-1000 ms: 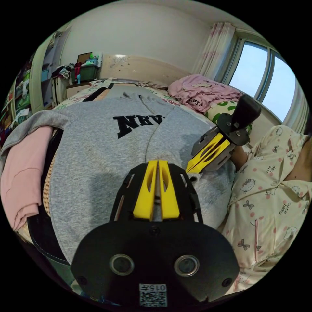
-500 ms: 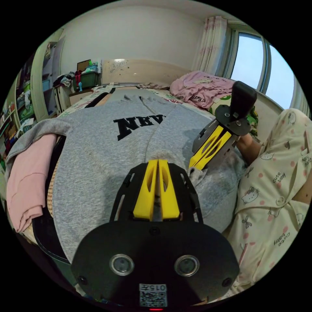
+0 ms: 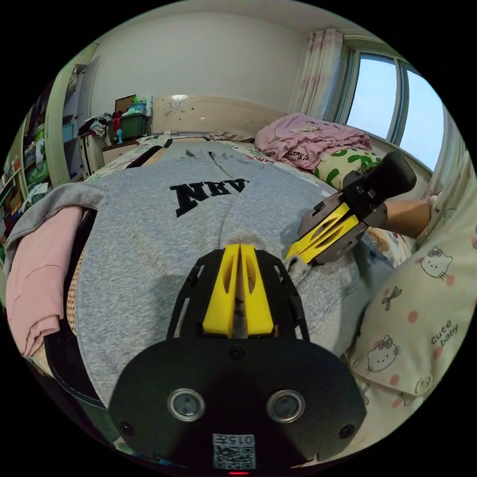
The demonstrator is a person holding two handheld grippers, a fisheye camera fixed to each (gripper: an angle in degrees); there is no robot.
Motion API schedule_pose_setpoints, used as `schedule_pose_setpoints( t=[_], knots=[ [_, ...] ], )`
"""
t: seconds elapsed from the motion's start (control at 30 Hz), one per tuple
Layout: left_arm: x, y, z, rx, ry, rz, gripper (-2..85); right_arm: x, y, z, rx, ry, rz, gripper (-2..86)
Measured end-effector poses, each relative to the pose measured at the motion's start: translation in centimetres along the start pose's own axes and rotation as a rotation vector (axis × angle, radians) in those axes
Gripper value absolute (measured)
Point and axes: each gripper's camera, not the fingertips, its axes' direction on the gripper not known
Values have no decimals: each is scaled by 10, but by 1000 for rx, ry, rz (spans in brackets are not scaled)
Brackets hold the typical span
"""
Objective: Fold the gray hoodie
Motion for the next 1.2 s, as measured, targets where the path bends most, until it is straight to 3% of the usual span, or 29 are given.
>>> schedule_pose_setpoints(
  t=[0.53,0.97,1.2],
  knots=[
    [-13,43,31,-2,33,-5,-8,12,-1,24,-62,-93,177,-9],
    [-56,87,53,-1,77,-21,-8,3,-48,46,-269,6,46,-5],
    [-95,113,64,-2,122,-45,-8,18,-45,43,-197,16,103,-6]
  ],
)
